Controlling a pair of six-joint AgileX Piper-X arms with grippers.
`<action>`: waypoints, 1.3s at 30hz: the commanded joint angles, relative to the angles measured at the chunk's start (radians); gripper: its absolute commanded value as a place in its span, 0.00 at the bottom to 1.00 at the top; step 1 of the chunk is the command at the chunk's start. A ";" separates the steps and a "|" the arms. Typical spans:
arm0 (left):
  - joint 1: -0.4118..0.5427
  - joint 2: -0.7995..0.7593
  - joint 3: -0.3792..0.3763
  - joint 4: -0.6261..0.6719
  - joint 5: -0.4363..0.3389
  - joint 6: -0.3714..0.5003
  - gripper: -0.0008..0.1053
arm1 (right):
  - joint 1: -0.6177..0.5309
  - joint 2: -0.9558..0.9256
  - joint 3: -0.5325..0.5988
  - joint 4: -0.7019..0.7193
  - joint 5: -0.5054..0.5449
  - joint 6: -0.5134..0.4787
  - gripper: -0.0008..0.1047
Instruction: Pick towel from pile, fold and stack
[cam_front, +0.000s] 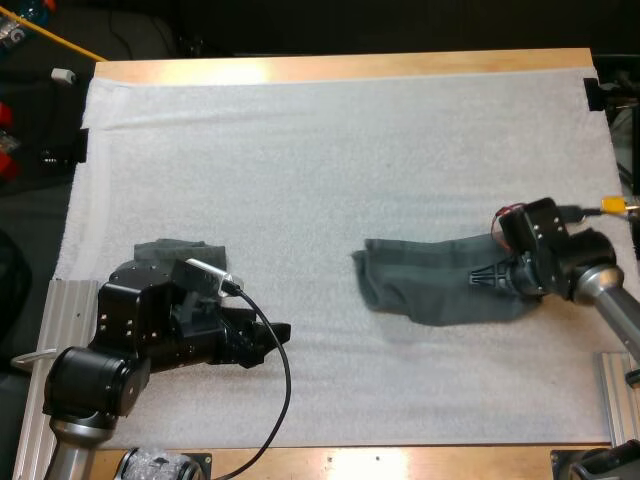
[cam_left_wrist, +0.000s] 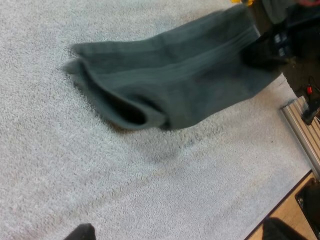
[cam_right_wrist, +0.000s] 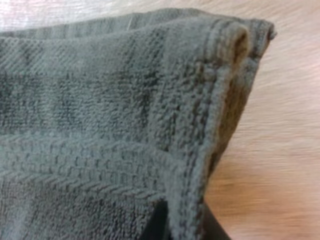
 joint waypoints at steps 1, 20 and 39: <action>-0.005 -0.003 -0.007 0.006 0.007 0.003 0.61 | 0.001 -0.007 -0.034 0.061 0.051 -0.039 0.01; -0.005 -0.003 -0.007 0.018 0.015 0.003 0.61 | 0.204 0.167 -0.084 -0.166 -0.405 0.368 0.01; -0.005 -0.003 -0.007 0.028 0.015 0.003 0.61 | 0.282 0.266 -0.086 -0.381 -0.485 0.534 0.40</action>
